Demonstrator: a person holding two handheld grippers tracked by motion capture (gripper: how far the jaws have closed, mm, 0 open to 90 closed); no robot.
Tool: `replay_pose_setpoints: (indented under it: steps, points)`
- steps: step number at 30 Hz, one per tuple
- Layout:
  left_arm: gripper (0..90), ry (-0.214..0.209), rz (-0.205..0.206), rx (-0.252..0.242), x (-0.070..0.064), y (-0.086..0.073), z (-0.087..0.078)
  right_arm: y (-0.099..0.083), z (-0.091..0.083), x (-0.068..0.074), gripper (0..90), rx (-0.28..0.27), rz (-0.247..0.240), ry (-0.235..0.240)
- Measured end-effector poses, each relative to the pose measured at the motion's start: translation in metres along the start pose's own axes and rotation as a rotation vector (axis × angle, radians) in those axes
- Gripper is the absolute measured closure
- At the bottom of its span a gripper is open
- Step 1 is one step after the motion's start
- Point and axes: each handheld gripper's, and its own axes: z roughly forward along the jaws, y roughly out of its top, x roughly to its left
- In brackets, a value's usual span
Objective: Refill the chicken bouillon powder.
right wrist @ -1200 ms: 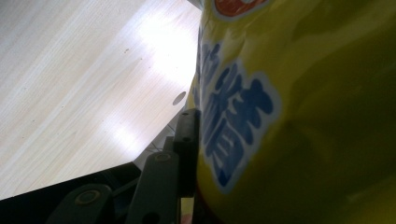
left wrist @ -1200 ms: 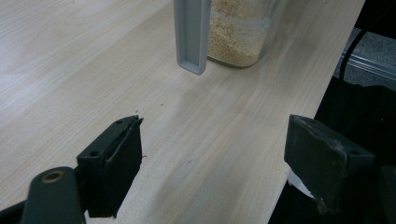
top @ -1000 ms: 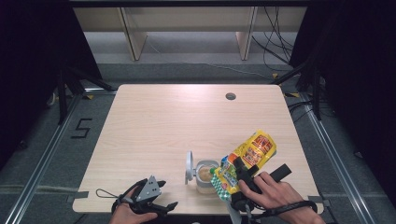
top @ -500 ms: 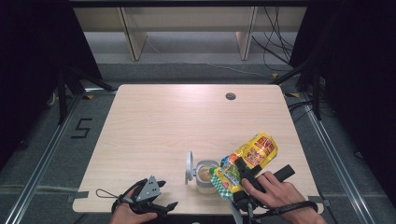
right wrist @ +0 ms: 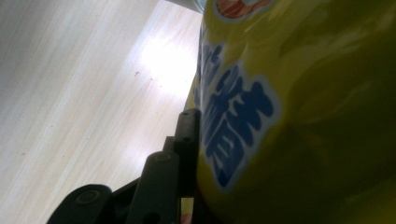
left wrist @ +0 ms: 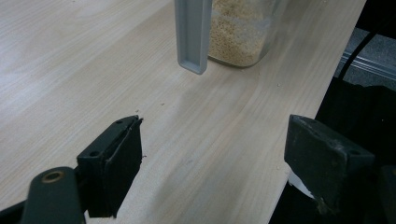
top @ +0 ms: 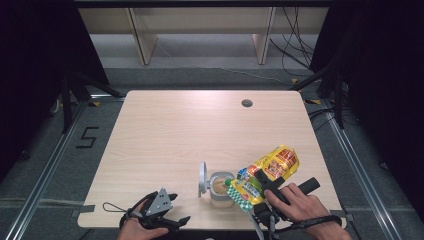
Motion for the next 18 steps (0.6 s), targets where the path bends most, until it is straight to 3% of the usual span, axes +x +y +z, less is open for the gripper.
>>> replay_pose_setpoints:
  steps: [2,3,4,8,9,13,15,18]
  points:
    - [18.6,0.005,0.003,-0.004,-0.0004,-0.0001,0.0002,0.0001,0.0002,-0.0007,71.4,-0.003,-0.019,0.0]
    - [18.6,0.006,0.004,-0.004,-0.0005,-0.0001,0.0001,-0.001,-0.0012,0.0051,71.4,0.018,0.035,0.017]
    - [18.6,0.006,0.004,-0.004,-0.0005,-0.0001,0.0001,-0.0007,-0.0005,0.003,71.4,0.002,0.014,0.003]
    - [18.6,0.01,0.006,-0.003,-0.0005,-0.0001,0.0002,-0.0026,-0.0013,0.0018,71.5,-0.014,0.029,0.021]
    - [18.6,0.01,0.005,-0.003,-0.0007,-0.0002,0.0003,-0.0025,-0.0021,0.005,71.6,-0.015,0.089,0.019]
    - [18.6,0.008,0.004,-0.003,-0.0009,-0.0003,0.0006,-0.0034,-0.0022,0.002,71.6,-0.017,0.031,0.018]
    - [18.6,0.008,0.004,-0.002,-0.0009,-0.0003,0.0006,-0.0032,-0.0031,0.0056,71.7,-0.013,0.081,0.021]
    - [18.6,0.01,0.004,-0.004,-0.0008,-0.0001,0.0004,-0.0037,-0.0029,0.0054,71.8,-0.016,0.079,0.021]
